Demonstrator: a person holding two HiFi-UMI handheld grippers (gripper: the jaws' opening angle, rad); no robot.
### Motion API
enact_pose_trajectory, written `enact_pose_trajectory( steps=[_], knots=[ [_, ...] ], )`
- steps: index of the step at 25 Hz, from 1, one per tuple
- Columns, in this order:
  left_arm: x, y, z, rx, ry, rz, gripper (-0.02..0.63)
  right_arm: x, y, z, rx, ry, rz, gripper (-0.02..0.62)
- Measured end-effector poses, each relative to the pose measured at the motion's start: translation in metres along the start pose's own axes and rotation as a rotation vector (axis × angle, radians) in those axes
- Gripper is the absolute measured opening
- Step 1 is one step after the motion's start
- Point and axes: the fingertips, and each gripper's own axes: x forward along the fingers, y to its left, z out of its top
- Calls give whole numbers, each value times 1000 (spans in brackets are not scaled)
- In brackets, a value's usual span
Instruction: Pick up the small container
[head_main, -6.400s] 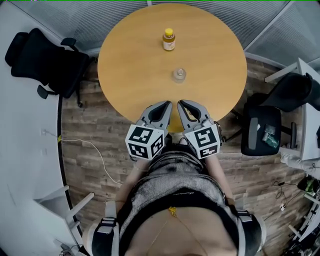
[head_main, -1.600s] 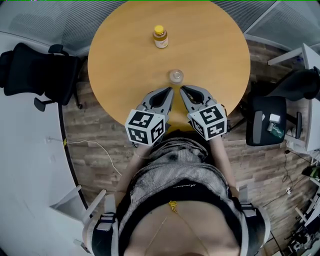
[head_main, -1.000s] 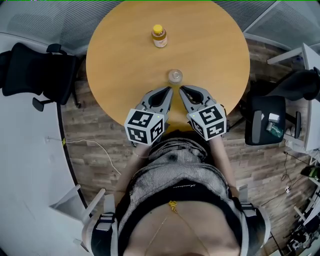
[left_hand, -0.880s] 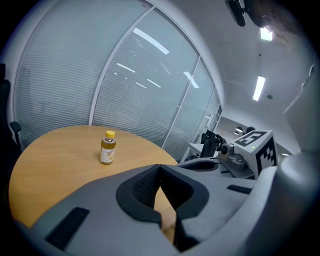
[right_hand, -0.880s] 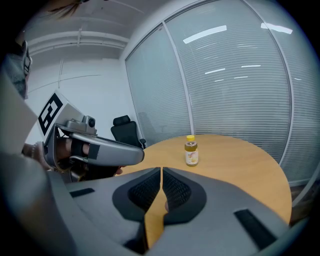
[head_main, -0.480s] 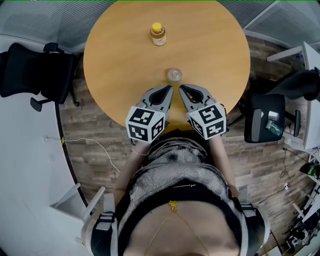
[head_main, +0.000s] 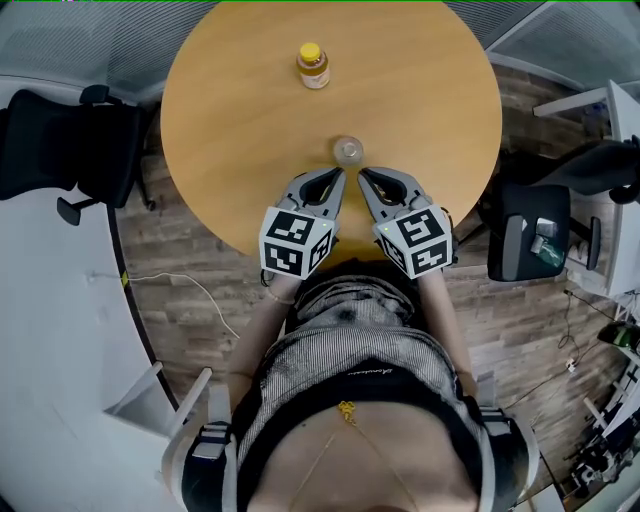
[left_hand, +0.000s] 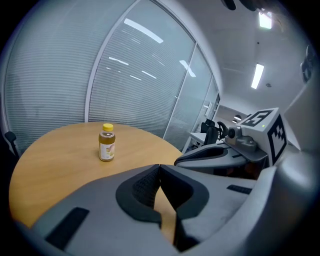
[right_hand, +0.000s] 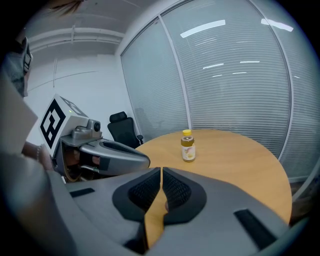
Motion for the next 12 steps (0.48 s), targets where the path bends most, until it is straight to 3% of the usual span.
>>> enact_pose_trajectory(
  steps=[12],
  knots=[
    [34,22,-23,-2,94,7,20,9,-18,-6,22,34,-14,28]
  ],
)
